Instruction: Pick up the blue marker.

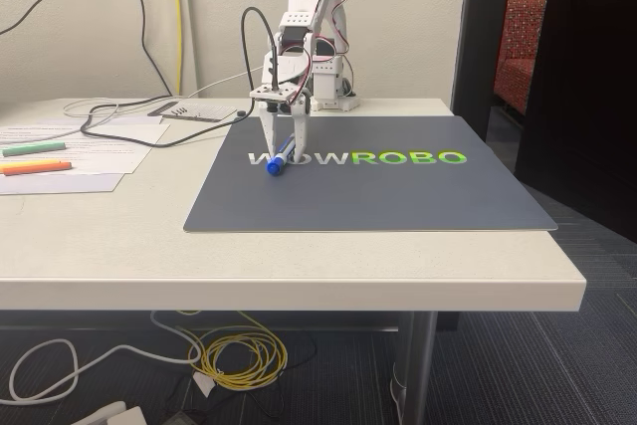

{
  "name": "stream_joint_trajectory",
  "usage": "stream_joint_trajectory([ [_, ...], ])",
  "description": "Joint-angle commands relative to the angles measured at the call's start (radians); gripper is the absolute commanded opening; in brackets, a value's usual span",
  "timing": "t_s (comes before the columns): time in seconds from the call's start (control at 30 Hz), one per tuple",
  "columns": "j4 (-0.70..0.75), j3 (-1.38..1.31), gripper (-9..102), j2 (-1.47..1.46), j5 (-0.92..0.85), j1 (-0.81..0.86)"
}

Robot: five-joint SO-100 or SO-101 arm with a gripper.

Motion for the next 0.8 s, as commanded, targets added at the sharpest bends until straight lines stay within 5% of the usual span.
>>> stream_joint_trajectory([
  [0.0,-0.006,0.002,13,0.015,0.012,-0.003],
  [0.77,-0.005,0.005,4,0.028,0.057,-0.018],
])
